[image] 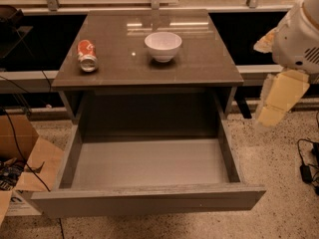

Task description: Place coke can into top drawer

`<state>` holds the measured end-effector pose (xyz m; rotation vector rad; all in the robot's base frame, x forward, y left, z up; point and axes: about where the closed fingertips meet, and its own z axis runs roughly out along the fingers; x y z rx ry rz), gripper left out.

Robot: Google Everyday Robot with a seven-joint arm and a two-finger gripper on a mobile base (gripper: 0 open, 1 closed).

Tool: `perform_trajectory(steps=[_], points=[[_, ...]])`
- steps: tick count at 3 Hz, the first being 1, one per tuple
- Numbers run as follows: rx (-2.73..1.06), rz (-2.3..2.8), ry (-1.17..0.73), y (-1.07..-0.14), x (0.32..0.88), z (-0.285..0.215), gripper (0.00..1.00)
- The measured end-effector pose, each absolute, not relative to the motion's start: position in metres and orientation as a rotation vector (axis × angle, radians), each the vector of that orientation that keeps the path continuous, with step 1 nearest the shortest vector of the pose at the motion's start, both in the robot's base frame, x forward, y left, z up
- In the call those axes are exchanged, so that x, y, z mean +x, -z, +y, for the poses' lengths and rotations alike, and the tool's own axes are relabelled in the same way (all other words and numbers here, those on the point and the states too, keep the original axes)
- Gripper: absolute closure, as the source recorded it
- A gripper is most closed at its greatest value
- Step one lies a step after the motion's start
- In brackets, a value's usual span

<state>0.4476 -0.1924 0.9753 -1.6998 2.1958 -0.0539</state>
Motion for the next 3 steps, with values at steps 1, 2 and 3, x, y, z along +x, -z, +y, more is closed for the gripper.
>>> perform_trajectory(steps=[1,2,3], points=[[-1.657,2.157,-0.087,-0.9687,0.4660,-0.1657,0.00],[-1.656,2.150,-0.117,-0.9680,0.4655,-0.1607,0.00],[-1.570,2.163,-0.108,-0.9665,0.4735,-0.1589,0.00]])
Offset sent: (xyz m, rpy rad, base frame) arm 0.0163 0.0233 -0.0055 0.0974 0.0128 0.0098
